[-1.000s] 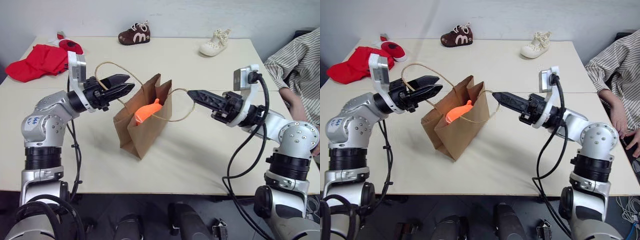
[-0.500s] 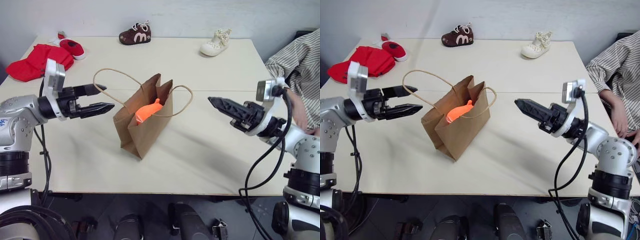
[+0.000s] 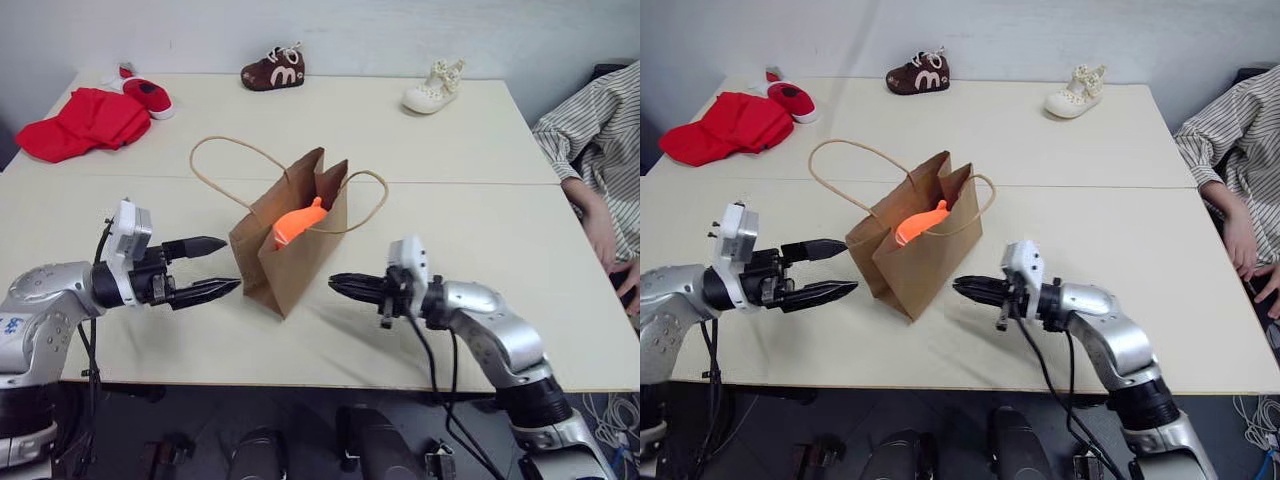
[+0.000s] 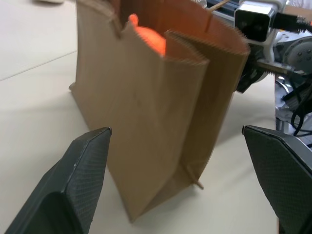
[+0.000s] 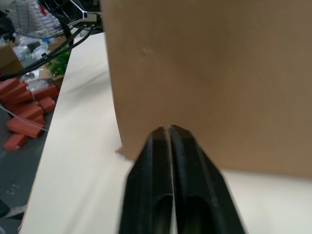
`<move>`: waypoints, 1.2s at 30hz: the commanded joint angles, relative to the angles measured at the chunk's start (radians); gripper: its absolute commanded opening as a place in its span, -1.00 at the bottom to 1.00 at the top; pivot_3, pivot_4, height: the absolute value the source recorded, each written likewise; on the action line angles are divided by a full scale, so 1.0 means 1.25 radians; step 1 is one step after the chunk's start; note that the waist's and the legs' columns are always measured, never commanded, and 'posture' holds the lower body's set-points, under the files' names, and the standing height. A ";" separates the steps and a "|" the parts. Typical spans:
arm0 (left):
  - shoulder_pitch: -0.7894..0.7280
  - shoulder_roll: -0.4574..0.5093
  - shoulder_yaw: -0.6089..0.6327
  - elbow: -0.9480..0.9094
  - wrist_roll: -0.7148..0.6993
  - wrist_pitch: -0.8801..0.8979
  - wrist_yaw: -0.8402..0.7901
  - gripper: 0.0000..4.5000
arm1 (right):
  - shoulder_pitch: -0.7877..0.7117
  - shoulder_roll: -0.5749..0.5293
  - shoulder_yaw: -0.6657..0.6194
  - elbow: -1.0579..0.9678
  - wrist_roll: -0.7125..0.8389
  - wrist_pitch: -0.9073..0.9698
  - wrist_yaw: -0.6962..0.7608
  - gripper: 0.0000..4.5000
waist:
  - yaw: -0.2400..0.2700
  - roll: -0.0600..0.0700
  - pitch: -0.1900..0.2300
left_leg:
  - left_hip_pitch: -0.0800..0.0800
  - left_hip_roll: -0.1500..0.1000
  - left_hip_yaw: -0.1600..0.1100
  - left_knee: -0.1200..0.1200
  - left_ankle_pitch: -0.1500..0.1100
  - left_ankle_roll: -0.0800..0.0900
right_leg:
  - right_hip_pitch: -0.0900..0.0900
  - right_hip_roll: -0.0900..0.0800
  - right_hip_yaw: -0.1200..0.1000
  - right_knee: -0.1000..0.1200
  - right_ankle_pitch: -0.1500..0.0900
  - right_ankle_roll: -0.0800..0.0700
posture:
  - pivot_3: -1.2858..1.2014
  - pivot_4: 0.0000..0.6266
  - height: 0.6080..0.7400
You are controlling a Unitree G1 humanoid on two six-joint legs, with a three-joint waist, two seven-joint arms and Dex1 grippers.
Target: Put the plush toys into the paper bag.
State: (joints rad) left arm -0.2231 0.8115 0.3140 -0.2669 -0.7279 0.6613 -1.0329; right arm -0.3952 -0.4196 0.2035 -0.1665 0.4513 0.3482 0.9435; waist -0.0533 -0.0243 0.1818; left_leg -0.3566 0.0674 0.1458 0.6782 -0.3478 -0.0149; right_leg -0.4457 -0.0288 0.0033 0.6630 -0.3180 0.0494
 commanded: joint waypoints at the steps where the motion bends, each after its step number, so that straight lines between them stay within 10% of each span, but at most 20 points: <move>1: -0.007 -0.051 -0.004 -0.091 -0.027 0.005 0.086 1.00 | -0.059 0.044 0.026 0.031 -0.034 -0.040 -0.003 -0.99 | 0.000 0.000 0.000 | 0.001 0.000 0.000 0.000 0.000 0.000 | 0.001 0.000 0.000 0.000 0.000 0.000 | 0.03 -0.52 1.00; 12: -0.021 -0.185 -0.085 -0.128 0.033 -0.028 0.259 1.00 | -0.153 0.125 0.090 0.153 -0.146 -0.096 -0.008 -0.99 | -0.001 0.000 0.000 | 0.001 0.000 0.000 0.001 0.000 0.000 | 0.001 0.000 0.000 0.001 0.000 0.000 | 0.03 -0.52 1.00; 23: -0.060 -0.240 -0.120 -0.063 0.092 -0.090 0.302 -0.39 | -0.110 0.094 0.071 0.102 -0.144 -0.098 0.044 -1.00 | 0.001 0.000 0.000 | 0.001 0.000 0.000 0.002 0.000 0.000 | 0.001 0.000 0.000 0.001 0.000 0.000 | 0.03 -0.52 1.00; 27: -0.081 -0.208 -0.113 -0.037 0.057 -0.077 0.232 -0.95 | -0.049 0.020 0.029 0.030 -0.113 -0.078 0.071 -1.00 | 0.003 0.000 0.000 | 0.000 0.000 0.000 0.002 0.000 0.001 | 0.001 0.000 -0.001 0.000 0.000 0.000 | 0.03 -0.52 1.00; 36: -0.222 -0.075 -0.194 0.158 -0.022 -0.048 -0.218 -0.98 | 0.195 -0.275 -0.277 -0.091 0.015 -0.073 0.175 -1.00 | 0.019 0.000 0.000 | 0.001 -0.001 0.001 0.002 -0.001 0.001 | 0.002 0.001 -0.001 -0.001 0.001 0.001 | 0.03 -0.52 1.00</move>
State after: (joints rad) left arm -0.4762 0.6985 0.1076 -0.0988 -0.7510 0.6285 -1.1923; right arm -0.1776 -0.7332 -0.0777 -0.2399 0.4418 0.2876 1.1348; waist -0.0290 -0.0246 0.1818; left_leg -0.3550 0.0659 0.1469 0.6806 -0.3485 -0.0137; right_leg -0.4429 -0.0275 0.0028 0.6622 -0.3173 0.0501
